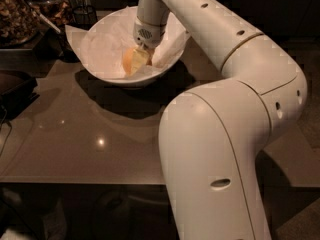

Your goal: Pick orange from white bowl

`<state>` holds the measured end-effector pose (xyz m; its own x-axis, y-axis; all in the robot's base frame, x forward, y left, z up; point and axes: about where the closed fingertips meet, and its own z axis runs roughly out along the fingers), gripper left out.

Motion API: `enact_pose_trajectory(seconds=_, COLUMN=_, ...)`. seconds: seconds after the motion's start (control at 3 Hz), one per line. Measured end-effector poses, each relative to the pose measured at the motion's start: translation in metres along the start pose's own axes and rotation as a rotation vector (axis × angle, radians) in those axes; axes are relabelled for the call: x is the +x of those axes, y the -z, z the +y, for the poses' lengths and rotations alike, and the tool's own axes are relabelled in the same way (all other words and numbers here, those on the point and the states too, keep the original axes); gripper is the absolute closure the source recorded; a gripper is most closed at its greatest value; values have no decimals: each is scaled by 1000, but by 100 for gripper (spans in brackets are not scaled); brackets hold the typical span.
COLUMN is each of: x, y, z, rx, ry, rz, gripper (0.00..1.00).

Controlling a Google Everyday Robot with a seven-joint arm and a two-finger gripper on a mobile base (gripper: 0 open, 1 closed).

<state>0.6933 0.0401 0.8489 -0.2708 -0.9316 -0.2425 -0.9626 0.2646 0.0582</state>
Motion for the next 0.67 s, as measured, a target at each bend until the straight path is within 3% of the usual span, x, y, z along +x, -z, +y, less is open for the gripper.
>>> enact_pose_trajectory(seconds=0.33, x=-5, y=20, z=5, rx=62, ry=48, rz=-72, gripper=100)
enact_pose_trajectory(seconds=0.67, x=-10, y=58, z=31, rx=149, ry=155, rz=-195, gripper=100)
